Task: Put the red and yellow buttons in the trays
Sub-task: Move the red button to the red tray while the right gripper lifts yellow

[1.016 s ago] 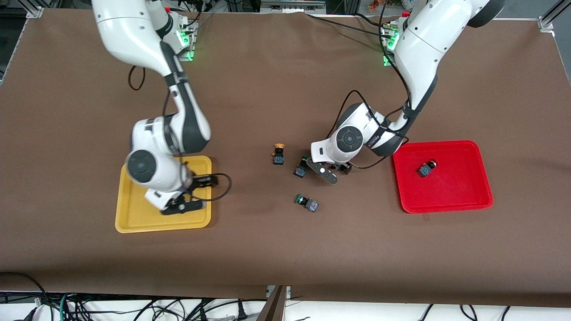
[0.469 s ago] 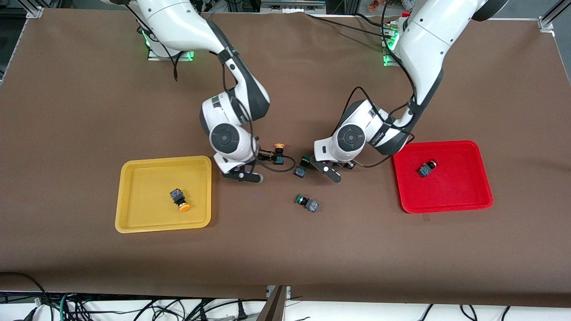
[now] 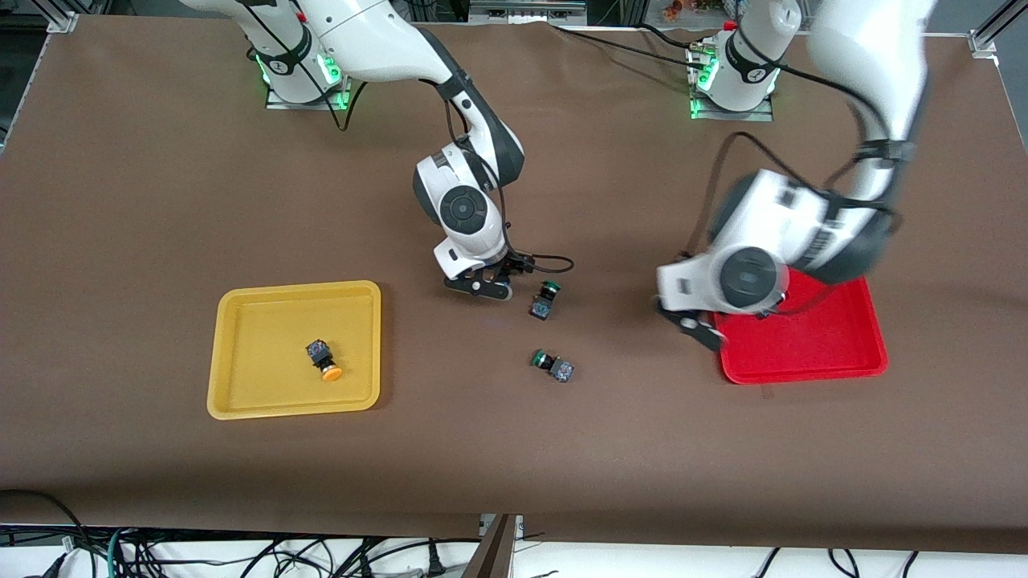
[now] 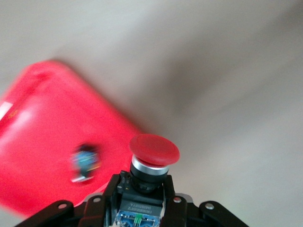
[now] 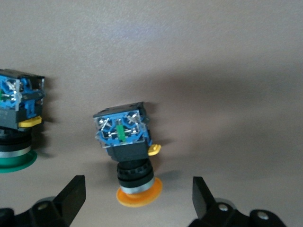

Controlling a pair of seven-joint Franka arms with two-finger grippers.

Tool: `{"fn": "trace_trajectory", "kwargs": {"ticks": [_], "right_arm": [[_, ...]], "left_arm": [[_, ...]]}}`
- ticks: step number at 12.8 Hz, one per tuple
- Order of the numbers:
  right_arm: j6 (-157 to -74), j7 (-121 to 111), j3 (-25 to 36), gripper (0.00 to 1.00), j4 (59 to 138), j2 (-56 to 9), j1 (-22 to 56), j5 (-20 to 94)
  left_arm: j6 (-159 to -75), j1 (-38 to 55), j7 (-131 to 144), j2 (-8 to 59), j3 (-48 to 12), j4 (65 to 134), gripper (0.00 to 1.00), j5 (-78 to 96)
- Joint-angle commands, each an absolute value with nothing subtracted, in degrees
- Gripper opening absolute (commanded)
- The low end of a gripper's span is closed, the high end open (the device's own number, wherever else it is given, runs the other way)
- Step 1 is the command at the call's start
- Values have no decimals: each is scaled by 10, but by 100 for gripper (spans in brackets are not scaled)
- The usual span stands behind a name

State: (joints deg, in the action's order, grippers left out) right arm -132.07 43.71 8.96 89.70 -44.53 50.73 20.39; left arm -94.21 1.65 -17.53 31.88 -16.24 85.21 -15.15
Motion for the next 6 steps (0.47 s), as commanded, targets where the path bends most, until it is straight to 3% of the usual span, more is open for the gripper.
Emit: {"fn": "trace_trajectory", "kwargs": {"ticks": [1,4,5,6], "right_arm": [[-1337,437,96,89,911,-442,515,212],[-1337,418,98,45,919,-442,513,205],[-1337,417,98,32,920,-442,513,205],[-1335,411,99,21,919,-441,512,204]], "left_arm": [[-999,-92,-313,368,-170,850,0,-185],[-1094,-163,-424,405,-170,867,0,-192],[-1102,-162,-424,406,-170,873,13,-193],[-1104,-160,-425,410,-170,874,95,-199]]}}
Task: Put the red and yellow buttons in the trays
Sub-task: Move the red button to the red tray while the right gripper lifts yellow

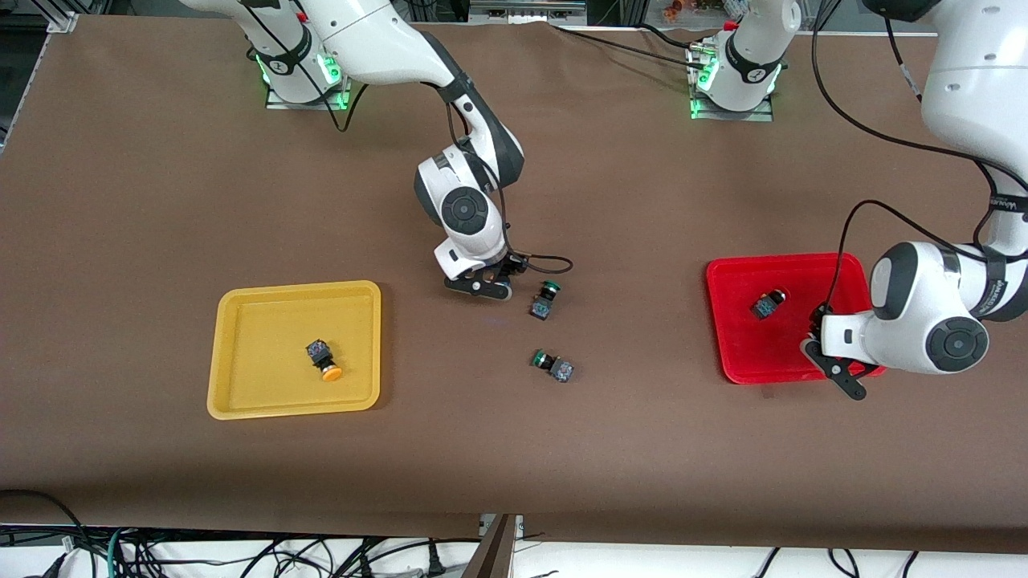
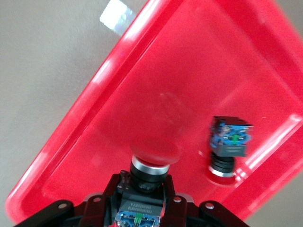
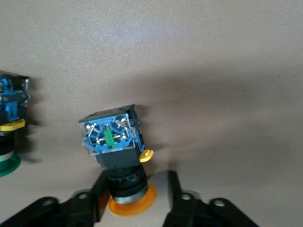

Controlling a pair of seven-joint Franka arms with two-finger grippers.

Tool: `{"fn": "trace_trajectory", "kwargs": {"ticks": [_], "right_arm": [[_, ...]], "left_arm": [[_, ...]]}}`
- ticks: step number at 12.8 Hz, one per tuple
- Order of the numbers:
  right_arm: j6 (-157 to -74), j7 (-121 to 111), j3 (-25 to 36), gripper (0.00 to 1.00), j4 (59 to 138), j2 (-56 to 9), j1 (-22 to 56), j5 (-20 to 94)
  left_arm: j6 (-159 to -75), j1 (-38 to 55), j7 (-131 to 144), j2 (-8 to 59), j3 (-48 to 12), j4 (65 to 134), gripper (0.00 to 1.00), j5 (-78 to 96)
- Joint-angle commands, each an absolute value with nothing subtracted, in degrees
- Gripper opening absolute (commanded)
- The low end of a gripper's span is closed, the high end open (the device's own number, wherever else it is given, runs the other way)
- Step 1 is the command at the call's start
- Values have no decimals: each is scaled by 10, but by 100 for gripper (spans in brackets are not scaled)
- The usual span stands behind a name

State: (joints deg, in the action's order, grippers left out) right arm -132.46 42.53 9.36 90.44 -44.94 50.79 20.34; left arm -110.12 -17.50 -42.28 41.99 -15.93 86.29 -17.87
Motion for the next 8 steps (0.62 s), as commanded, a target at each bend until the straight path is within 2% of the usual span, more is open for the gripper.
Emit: {"fn": "trace_trajectory", "kwargs": {"ticks": [1,2,4,6,8], "right_arm": [[-1331,389,105,9,919,-436,510,205],[-1316,373,123,0,918,-425,510,205],[-1241,322,165,0,892,-411,510,205],[-1168,220,231,0,859,-408,510,205],[-1158,95,291,0,867,-408,509,207]], "left_arm": [[-1102,-164,-430,410,-170,875,100,-200],[-1098,-163,-431,403,-170,872,100,-200],[-1075,-157,-418,366,-184,865,100,-192],[-1057,-152,-344,308,-225,864,100,-189],[-993,-152,-247,262,-272,848,100,-187]]}}
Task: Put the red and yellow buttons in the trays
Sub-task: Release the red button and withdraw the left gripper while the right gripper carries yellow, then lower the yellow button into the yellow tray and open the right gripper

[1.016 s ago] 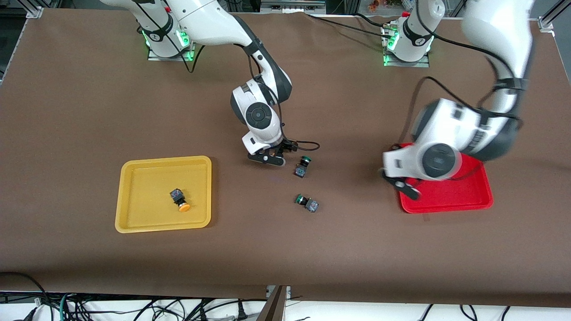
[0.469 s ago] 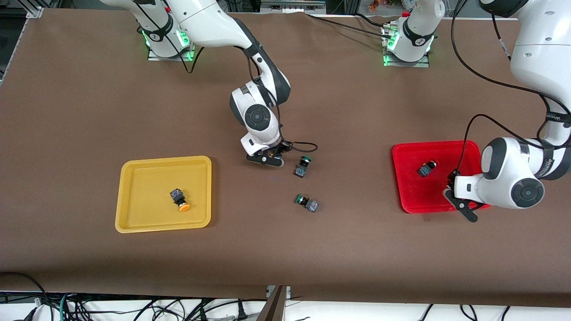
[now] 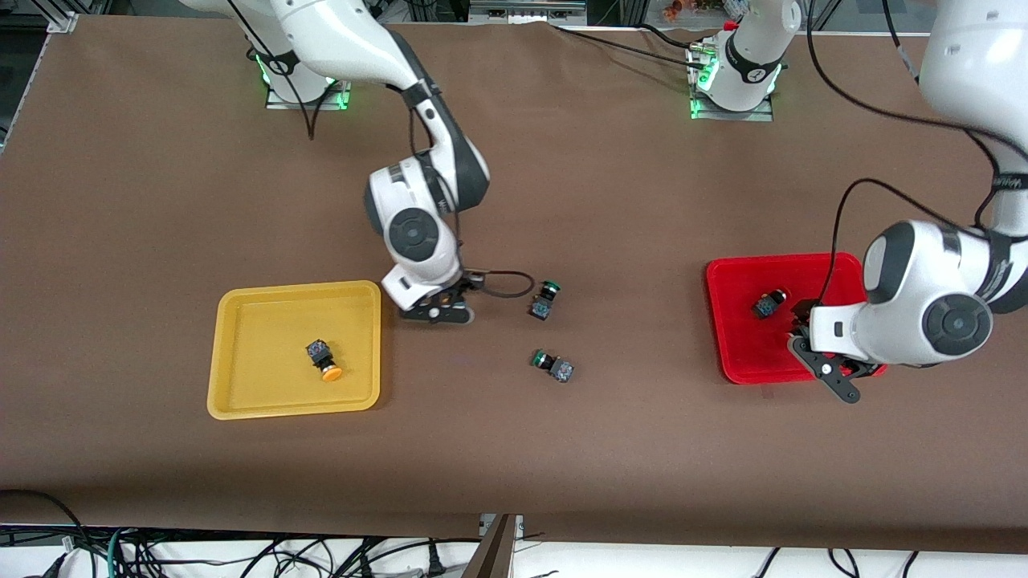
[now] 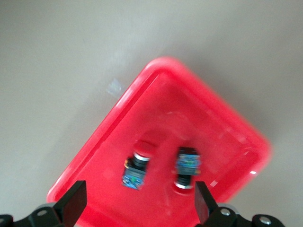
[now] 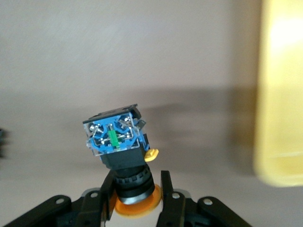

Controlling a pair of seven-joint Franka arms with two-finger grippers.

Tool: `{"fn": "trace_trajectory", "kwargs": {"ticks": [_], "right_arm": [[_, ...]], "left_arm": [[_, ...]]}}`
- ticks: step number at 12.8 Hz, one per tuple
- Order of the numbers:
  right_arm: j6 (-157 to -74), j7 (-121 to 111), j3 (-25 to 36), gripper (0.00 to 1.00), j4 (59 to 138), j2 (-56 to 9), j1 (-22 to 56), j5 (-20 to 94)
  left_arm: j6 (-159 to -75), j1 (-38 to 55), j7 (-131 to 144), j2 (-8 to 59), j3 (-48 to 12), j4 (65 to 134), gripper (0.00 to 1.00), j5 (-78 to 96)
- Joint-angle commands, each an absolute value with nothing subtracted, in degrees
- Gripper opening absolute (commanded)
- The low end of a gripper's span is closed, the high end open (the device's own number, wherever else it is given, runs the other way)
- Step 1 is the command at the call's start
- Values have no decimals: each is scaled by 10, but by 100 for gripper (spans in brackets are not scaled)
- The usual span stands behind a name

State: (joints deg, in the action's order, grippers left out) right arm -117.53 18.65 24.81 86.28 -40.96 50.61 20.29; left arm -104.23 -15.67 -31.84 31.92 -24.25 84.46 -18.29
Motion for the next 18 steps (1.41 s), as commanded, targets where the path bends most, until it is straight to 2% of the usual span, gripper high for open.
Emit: {"fn": "trace_trajectory", "kwargs": {"ticks": [1,3,4,5,6,7,8,9,10,13,15,18], "right_arm": [[-1159,39,307,0,874,-409,501,208],[-1165,-17,308,0,876,-411,463,208],[-1170,-44,308,3,877,-415,448,209],[-1181,-63,307,8,887,-417,433,212],[-1203,-76,306,20,896,-423,425,214],[-1225,-86,304,49,910,-424,420,216],[-1228,-85,302,99,912,-424,417,234],[-1223,-84,302,100,911,-422,417,253],[-1215,-81,302,100,909,-418,417,257],[-1159,-41,303,100,899,-374,425,256],[-1112,9,315,100,901,-308,439,239],[-1040,38,313,100,901,-193,439,134]], "left_arm": [[-958,-152,-196,248,-299,827,100,-182],[-896,-154,-120,220,-324,782,100,-180],[-878,-150,-92,202,-323,762,100,-164],[-883,-146,-51,158,-290,774,100,-129],[-894,-107,-11,114,-223,803,100,-83],[-895,-56,17,64,-128,846,100,-23],[-916,3,34,8,-46,929,100,15],[-966,24,33,-34,-13,998,100,17],[-1002,24,33,-52,-11,1045,100,16],[-994,24,33,-33,-11,1011,100,14],[-980,26,33,-29,-14,997,100,15],[-970,27,33,-27,-14,988,100,15]]}}
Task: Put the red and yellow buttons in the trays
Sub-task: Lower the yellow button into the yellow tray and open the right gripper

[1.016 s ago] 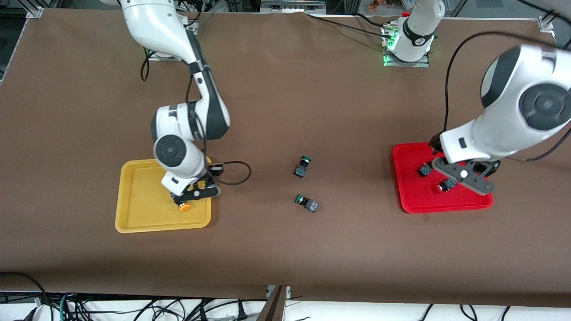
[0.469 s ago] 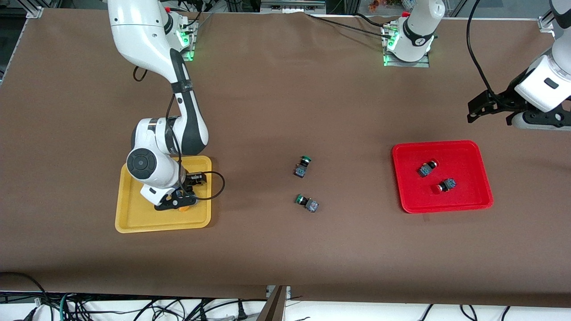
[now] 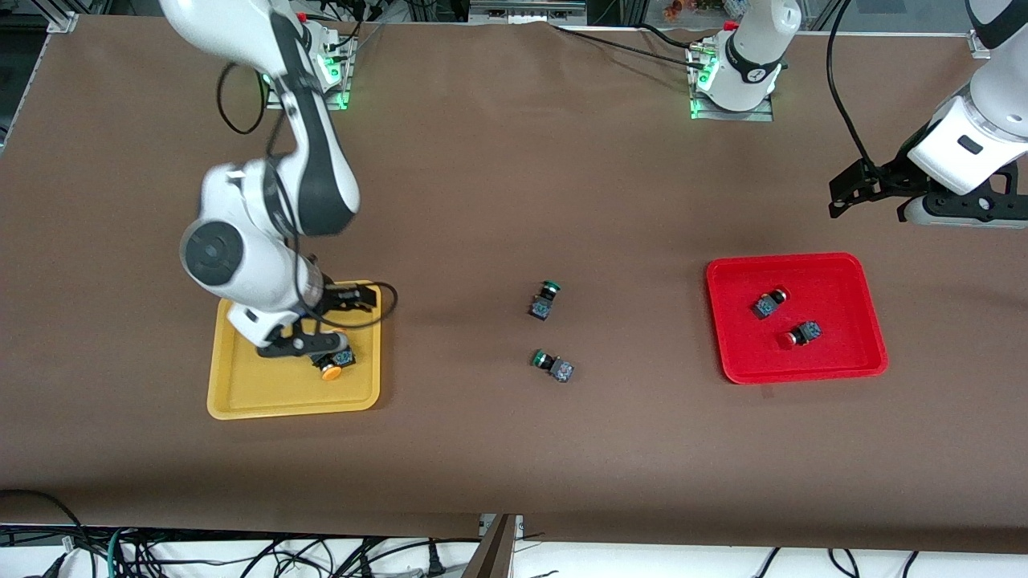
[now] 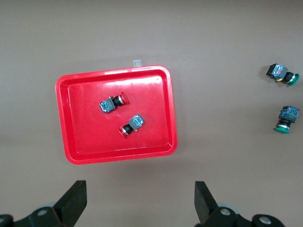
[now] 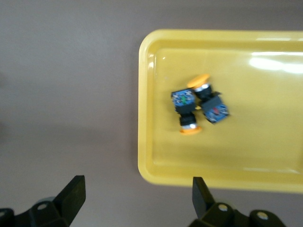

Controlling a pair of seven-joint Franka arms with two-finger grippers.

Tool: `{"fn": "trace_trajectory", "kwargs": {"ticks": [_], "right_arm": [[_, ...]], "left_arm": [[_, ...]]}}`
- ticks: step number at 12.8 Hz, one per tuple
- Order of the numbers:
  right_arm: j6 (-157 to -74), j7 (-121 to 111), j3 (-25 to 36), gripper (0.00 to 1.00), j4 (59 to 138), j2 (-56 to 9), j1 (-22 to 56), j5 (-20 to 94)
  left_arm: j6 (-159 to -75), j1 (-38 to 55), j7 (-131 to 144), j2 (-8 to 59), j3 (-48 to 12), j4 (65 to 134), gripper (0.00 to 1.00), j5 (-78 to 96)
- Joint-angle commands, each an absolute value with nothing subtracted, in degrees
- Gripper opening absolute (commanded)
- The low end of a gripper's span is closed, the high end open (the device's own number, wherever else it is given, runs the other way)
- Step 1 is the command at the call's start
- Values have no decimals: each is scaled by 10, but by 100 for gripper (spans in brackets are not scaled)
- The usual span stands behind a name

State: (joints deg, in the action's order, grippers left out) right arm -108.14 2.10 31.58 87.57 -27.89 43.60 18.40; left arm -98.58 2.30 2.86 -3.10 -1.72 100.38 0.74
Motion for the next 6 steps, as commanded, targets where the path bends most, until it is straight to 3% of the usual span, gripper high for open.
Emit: {"fn": "trace_trajectory", "kwargs": {"ticks": [1,6], "right_arm": [[-1003,41,314,100,901,-163,442,115],[-927,48,314,100,911,-63,441,69]], "left_arm": [[-969,26,33,-27,-14,988,100,15],[-963,27,33,-27,-14,984,100,15]]}}
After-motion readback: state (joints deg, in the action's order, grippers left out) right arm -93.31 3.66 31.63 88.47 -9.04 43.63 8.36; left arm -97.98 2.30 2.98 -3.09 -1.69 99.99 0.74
